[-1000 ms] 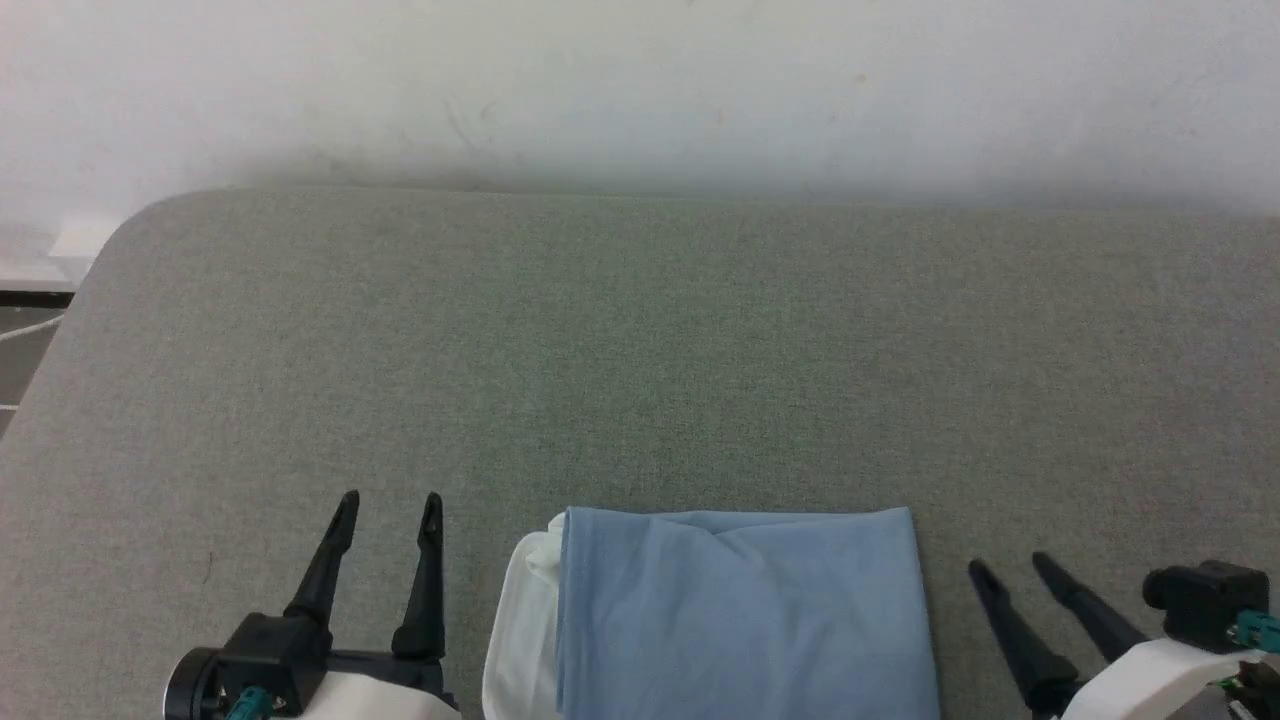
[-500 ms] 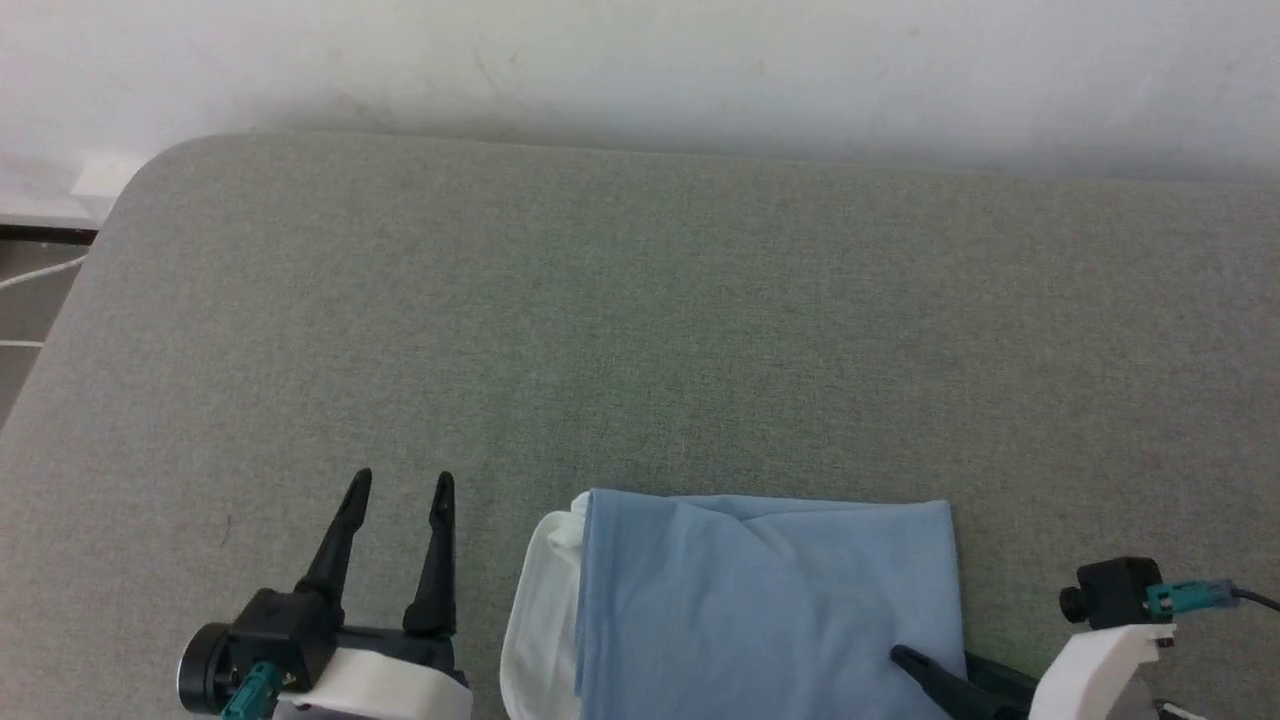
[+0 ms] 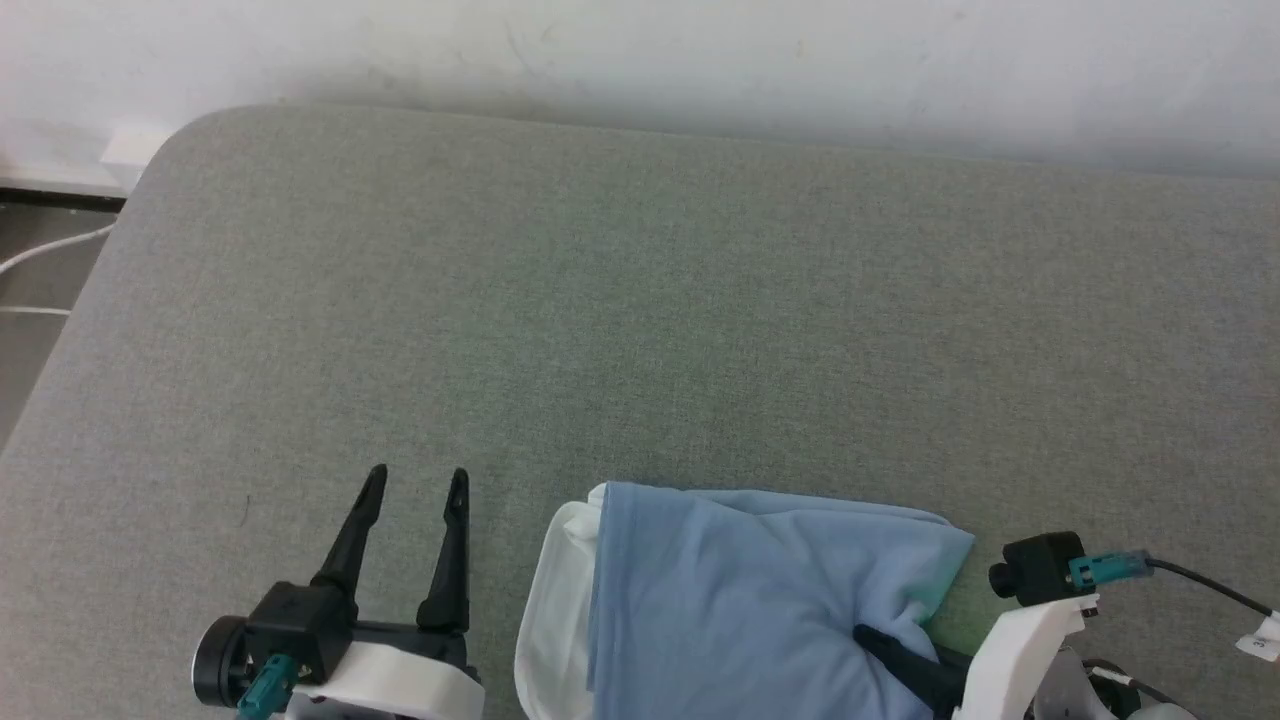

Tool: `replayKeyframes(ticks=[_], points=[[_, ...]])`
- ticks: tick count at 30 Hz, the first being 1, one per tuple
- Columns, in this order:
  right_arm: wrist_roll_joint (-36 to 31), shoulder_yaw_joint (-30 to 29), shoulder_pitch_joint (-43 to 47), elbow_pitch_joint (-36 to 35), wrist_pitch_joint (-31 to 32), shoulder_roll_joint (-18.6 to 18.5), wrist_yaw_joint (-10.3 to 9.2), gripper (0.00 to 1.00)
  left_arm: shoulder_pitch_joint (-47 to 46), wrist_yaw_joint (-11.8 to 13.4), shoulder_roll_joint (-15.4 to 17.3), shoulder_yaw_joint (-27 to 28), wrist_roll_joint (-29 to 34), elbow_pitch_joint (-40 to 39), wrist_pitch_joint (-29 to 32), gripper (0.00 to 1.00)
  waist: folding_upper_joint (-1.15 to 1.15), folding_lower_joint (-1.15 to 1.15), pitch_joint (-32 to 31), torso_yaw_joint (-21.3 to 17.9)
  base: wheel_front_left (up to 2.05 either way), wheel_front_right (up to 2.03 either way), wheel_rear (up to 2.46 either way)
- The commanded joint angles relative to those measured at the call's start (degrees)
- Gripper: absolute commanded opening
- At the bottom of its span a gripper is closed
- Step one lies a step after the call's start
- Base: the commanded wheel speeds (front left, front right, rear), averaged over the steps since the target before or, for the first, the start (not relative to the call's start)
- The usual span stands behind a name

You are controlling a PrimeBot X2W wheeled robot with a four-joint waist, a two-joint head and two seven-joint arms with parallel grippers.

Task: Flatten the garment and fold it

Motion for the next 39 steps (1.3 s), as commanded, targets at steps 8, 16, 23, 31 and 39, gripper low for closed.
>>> replayKeyframes(ticks=[8, 16, 23, 31, 39], points=[[-13.50, 3.04, -5.81, 2.53, -7.31, -8.70, -0.13, 0.00, -0.24, 0.86, -0.11, -1.60, -0.63, -0.23, -0.27, 1.00, 0.00, 0.00, -1.93, -4.46, 0.00, 0.00, 0.00], [-27.53, 8.16, -16.39, 1.04, -4.50, -19.19, -0.13, 0.00, -1.03, 1.53, -0.11, -4.10, -0.62, -2.06, -0.27, 1.00, 0.00, 0.00, 1.39, -13.72, 0.00, 0.00, 0.00], [-31.46, 10.60, -23.60, 0.41, -3.51, -26.55, -0.13, 0.00, -4.79, 2.49, -0.11, -5.47, 0.25, -5.60, -0.27, 1.00, 0.00, 0.00, 7.98, -21.02, 0.00, 0.00, 0.00], [-33.01, 7.24, -24.93, 3.57, -7.45, -33.01, -0.13, 0.00, -9.08, 1.54, -0.11, -6.37, 1.99, -8.29, -0.27, 1.00, 0.00, 0.00, 14.32, -23.25, 0.00, 0.00, 0.00], [-36.21, -1.74, -24.90, 14.46, -16.88, -37.31, -0.13, 0.00, -12.23, 0.16, 0.56, -5.92, 3.52, -9.87, -0.27, 1.00, 0.00, 0.00, 20.30, -22.08, 0.00, 0.00, 0.00]])
